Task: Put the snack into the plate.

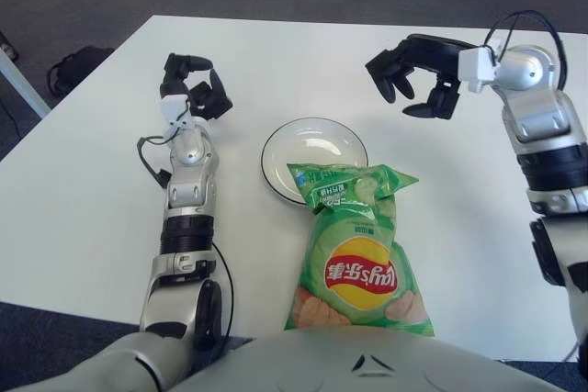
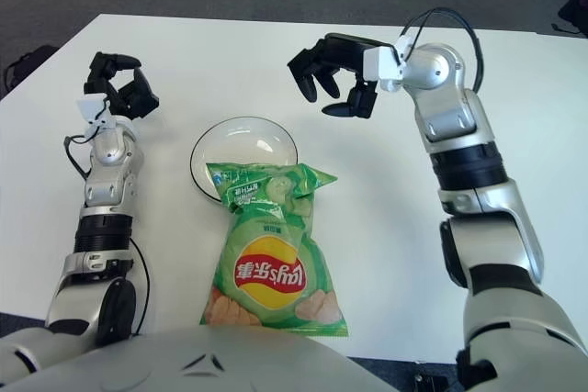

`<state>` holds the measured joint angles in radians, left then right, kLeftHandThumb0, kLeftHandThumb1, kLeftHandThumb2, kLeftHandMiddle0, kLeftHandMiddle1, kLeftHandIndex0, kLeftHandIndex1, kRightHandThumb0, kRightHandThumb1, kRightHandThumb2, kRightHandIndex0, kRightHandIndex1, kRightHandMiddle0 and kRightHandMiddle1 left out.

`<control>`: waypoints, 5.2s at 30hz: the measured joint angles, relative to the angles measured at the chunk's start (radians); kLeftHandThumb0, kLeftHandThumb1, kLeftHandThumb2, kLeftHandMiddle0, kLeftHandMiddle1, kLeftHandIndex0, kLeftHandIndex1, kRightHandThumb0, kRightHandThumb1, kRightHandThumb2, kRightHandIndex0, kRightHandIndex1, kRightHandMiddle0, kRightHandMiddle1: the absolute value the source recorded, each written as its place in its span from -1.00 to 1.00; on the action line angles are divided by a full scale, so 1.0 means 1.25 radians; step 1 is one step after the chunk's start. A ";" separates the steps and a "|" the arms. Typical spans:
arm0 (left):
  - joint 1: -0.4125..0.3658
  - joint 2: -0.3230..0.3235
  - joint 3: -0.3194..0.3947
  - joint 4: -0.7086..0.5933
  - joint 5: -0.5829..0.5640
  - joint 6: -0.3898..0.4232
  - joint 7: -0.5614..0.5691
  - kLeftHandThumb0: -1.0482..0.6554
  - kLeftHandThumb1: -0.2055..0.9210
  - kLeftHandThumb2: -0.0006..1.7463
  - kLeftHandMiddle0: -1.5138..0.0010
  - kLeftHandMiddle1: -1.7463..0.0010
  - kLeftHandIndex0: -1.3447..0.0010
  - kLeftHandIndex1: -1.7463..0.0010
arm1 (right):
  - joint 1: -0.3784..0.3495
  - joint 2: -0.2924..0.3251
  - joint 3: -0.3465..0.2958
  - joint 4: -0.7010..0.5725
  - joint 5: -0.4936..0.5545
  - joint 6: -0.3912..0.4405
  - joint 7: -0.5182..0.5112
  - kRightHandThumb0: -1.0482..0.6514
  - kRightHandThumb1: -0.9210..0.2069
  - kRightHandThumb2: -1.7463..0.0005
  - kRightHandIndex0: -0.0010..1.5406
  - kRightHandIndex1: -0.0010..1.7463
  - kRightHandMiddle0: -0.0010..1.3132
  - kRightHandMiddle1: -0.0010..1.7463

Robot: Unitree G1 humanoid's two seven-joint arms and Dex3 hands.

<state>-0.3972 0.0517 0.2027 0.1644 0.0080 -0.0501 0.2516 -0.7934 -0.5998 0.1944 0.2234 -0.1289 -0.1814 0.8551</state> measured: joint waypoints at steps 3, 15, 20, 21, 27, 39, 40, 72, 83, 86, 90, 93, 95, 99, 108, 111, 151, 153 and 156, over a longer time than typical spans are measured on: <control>0.003 0.011 -0.005 0.000 0.000 -0.018 -0.023 -0.29 0.14 0.34 -0.51 -1.00 0.23 -1.00 | -0.001 0.001 0.000 0.008 0.000 -0.013 0.000 0.23 0.48 -0.74 -0.08 0.92 0.08 0.88; 0.009 0.058 -0.017 0.007 -0.005 -0.082 -0.120 -0.26 0.27 0.22 -0.46 -1.00 0.31 -1.00 | -0.003 0.014 -0.003 0.031 0.001 -0.028 -0.014 0.22 0.47 -0.70 -0.06 0.87 0.10 0.84; 0.009 0.076 -0.023 0.021 -0.007 -0.104 -0.164 -0.26 0.33 0.18 -0.44 -1.00 0.35 -1.00 | -0.003 0.023 -0.003 0.036 0.000 -0.064 -0.029 0.22 0.30 -0.55 -0.12 0.84 0.02 0.81; 0.009 0.080 -0.024 0.025 -0.008 -0.109 -0.173 -0.25 0.33 0.17 -0.43 -1.00 0.35 -1.00 | -0.003 0.026 -0.003 0.036 0.000 -0.072 -0.034 0.23 0.20 -0.45 -0.14 0.79 0.00 0.77; 0.009 0.102 -0.026 0.041 -0.013 -0.147 -0.220 -0.25 0.37 0.15 -0.40 -1.00 0.37 -1.00 | -0.002 0.041 -0.004 0.036 -0.002 -0.118 -0.080 0.23 -0.18 -0.09 -0.17 0.68 -0.17 0.66; 0.006 0.163 -0.035 0.082 -0.011 -0.211 -0.285 -0.24 0.43 0.09 -0.36 -1.00 0.41 -1.00 | 0.091 0.091 0.006 -0.044 0.065 -0.146 -0.083 -0.01 0.07 -0.16 -0.59 0.25 -0.76 0.40; 0.004 0.167 -0.035 0.086 -0.011 -0.211 -0.288 -0.24 0.44 0.09 -0.36 -1.00 0.41 -1.00 | 0.104 0.096 0.013 -0.065 0.076 -0.135 -0.070 -0.04 0.08 -0.18 -0.62 0.22 -0.78 0.40; -0.030 0.147 -0.032 0.136 -0.002 -0.170 -0.208 -0.24 0.42 0.10 -0.42 -1.00 0.40 -1.00 | 0.033 0.083 0.191 -0.123 0.252 -0.259 0.426 0.50 -0.01 -0.59 -1.00 -0.99 -1.00 -0.20; -0.029 0.133 -0.025 0.125 -0.002 -0.141 -0.183 -0.24 0.42 0.11 -0.41 -1.00 0.40 -1.00 | -0.049 0.076 0.202 -0.085 0.273 -0.254 0.561 0.42 0.08 -0.48 -1.00 -1.00 -1.00 -0.23; -0.029 0.131 -0.024 0.125 0.000 -0.139 -0.179 -0.24 0.41 0.11 -0.42 -1.00 0.39 -1.00 | -0.089 0.082 0.201 -0.038 0.277 -0.253 0.585 0.25 0.11 -0.37 -1.00 -1.00 -1.00 -0.30; -0.027 0.131 -0.024 0.125 0.005 -0.139 -0.173 -0.25 0.40 0.12 -0.43 -1.00 0.39 -1.00 | -0.144 0.085 0.215 0.056 0.279 -0.237 0.592 -0.07 0.02 -0.15 -1.00 -1.00 -1.00 -0.41; -0.026 0.131 -0.024 0.125 0.007 -0.139 -0.170 -0.25 0.40 0.12 -0.43 -1.00 0.39 -1.00 | -0.176 0.076 0.246 0.093 0.287 -0.206 0.596 -0.20 -0.07 -0.05 -1.00 -1.00 -1.00 -0.50; -0.025 0.131 -0.024 0.125 0.008 -0.139 -0.169 -0.25 0.39 0.12 -0.43 -1.00 0.39 -1.00 | -0.192 0.066 0.276 0.105 0.307 -0.179 0.597 -0.29 -0.15 0.02 -1.00 -1.00 -1.00 -0.58; -0.024 0.131 -0.023 0.125 0.009 -0.139 -0.164 -0.25 0.39 0.13 -0.43 -1.00 0.38 -1.00 | -0.202 0.047 0.319 0.124 0.360 -0.136 0.597 -0.44 -0.28 0.14 -1.00 -1.00 -1.00 -0.73; -0.021 0.130 -0.021 0.120 0.009 -0.139 -0.145 -0.25 0.38 0.14 -0.45 -1.00 0.38 -1.00 | -0.201 0.014 0.353 0.100 0.400 -0.132 0.597 -0.28 0.04 -0.07 -0.97 -0.47 -1.00 0.35; -0.021 0.127 -0.020 0.118 0.009 -0.143 -0.136 -0.25 0.37 0.14 -0.46 -1.00 0.37 -1.00 | -0.195 0.013 0.325 0.082 0.373 -0.166 0.594 -0.24 0.15 -0.13 -0.99 0.13 -0.81 0.73; -0.008 0.122 0.014 0.090 0.008 -0.185 -0.087 -0.26 0.32 0.19 -0.47 -1.00 0.34 -1.00 | -0.200 -0.136 0.344 0.128 0.490 -0.177 0.597 0.13 -0.12 -0.26 -0.28 0.91 -0.33 0.82; -0.006 0.122 0.015 0.087 0.009 -0.185 -0.086 -0.26 0.31 0.19 -0.49 -1.00 0.34 -1.00 | -0.200 -0.149 0.363 0.167 0.518 -0.206 0.597 0.17 -0.18 -0.24 -0.32 0.92 -0.40 0.85; -0.002 0.122 0.017 0.084 0.009 -0.185 -0.080 -0.26 0.31 0.20 -0.51 -1.00 0.34 -1.00 | -0.199 -0.161 0.373 0.193 0.528 -0.246 0.597 0.21 -0.26 -0.20 -0.43 0.92 -0.40 0.90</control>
<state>-0.3993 0.2045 0.2243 0.2698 0.0189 -0.2810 0.1512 -1.0422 -0.8014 0.6602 0.4648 0.5315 -0.4887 1.6014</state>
